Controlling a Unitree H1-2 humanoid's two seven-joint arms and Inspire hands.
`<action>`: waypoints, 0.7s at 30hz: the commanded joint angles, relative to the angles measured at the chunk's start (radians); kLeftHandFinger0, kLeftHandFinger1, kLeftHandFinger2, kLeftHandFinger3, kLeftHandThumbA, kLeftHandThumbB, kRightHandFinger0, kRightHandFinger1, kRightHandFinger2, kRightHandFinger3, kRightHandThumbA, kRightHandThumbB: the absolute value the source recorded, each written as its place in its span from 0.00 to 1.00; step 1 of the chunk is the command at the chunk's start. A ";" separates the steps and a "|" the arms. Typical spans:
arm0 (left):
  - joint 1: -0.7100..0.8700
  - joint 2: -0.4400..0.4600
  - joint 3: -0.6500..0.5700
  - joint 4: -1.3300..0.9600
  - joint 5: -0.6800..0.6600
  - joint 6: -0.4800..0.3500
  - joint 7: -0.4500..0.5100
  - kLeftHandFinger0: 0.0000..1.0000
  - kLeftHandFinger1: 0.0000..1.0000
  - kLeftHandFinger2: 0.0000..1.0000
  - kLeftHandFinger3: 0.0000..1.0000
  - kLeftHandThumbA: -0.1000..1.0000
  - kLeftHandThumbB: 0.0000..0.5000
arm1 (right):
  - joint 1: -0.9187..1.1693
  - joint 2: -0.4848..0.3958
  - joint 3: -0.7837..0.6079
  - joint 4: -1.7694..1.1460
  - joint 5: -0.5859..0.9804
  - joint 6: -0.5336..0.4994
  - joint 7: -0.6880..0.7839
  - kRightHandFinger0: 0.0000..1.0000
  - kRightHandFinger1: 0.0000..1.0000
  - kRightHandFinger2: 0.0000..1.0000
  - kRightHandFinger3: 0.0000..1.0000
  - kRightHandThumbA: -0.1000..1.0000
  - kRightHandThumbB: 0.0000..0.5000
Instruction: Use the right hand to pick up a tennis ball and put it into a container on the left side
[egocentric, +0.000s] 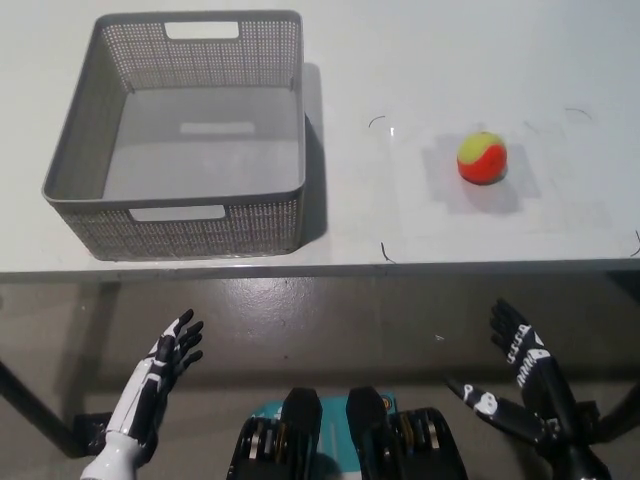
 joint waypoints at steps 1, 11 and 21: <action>0.027 -0.005 -0.009 -0.060 -0.011 -0.014 -0.017 1.00 1.00 1.00 1.00 1.00 0.12 | 0.034 -0.011 -0.003 -0.127 -0.096 -0.096 -0.034 1.00 1.00 1.00 1.00 1.00 0.31; 0.033 -0.008 -0.006 -0.073 -0.011 -0.010 -0.016 1.00 1.00 1.00 1.00 1.00 0.14 | 0.037 -0.001 -0.009 -0.186 -0.137 -0.067 -0.052 1.00 1.00 1.00 1.00 1.00 0.35; 0.035 -0.008 -0.007 -0.079 -0.006 -0.006 -0.014 1.00 1.00 1.00 1.00 1.00 0.14 | 0.038 -0.002 -0.009 -0.180 -0.134 -0.074 -0.054 1.00 1.00 1.00 1.00 1.00 0.35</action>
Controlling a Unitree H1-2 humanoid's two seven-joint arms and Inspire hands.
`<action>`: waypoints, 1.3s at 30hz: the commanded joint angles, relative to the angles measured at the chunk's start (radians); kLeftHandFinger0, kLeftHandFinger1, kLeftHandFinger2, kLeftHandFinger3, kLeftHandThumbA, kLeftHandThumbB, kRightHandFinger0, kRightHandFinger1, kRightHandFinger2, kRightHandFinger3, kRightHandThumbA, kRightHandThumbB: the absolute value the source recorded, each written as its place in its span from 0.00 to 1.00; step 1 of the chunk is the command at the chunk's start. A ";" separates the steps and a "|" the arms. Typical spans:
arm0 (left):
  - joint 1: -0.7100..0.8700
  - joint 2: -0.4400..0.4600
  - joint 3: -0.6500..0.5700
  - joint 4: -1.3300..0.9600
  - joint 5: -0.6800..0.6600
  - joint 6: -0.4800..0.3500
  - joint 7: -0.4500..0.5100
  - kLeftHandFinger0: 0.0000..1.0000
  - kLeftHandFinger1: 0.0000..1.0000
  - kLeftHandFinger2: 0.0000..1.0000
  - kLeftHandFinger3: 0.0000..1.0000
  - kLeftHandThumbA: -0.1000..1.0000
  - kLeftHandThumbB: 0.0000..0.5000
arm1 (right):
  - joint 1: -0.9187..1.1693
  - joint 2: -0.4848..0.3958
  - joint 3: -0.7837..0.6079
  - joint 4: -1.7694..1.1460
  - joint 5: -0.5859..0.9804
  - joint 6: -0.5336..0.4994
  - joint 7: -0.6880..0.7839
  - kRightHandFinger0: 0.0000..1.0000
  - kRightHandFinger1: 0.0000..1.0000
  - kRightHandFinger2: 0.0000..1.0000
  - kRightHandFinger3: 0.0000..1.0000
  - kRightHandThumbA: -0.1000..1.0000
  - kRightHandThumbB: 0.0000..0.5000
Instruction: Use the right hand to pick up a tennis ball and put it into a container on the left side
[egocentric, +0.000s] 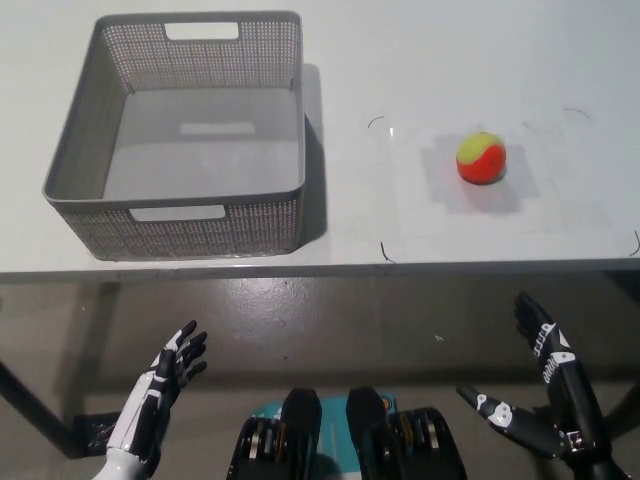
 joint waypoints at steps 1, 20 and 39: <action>-0.003 0.002 -0.004 -0.037 -0.003 -0.007 -0.011 1.00 1.00 1.00 1.00 1.00 0.14 | -0.014 -0.001 -0.006 -0.026 -0.010 -0.050 -0.017 1.00 1.00 1.00 1.00 1.00 0.35; 0.000 0.007 0.001 -0.046 -0.004 -0.001 -0.011 1.00 1.00 1.00 1.00 1.00 0.14 | -0.018 0.004 -0.002 -0.025 -0.012 -0.050 -0.017 1.00 1.00 1.00 1.00 1.00 0.35; -0.001 0.008 -0.001 -0.053 -0.003 0.004 -0.012 1.00 1.00 1.00 1.00 1.00 0.15 | -0.017 0.003 -0.006 -0.060 -0.032 -0.040 -0.024 1.00 1.00 1.00 1.00 1.00 0.36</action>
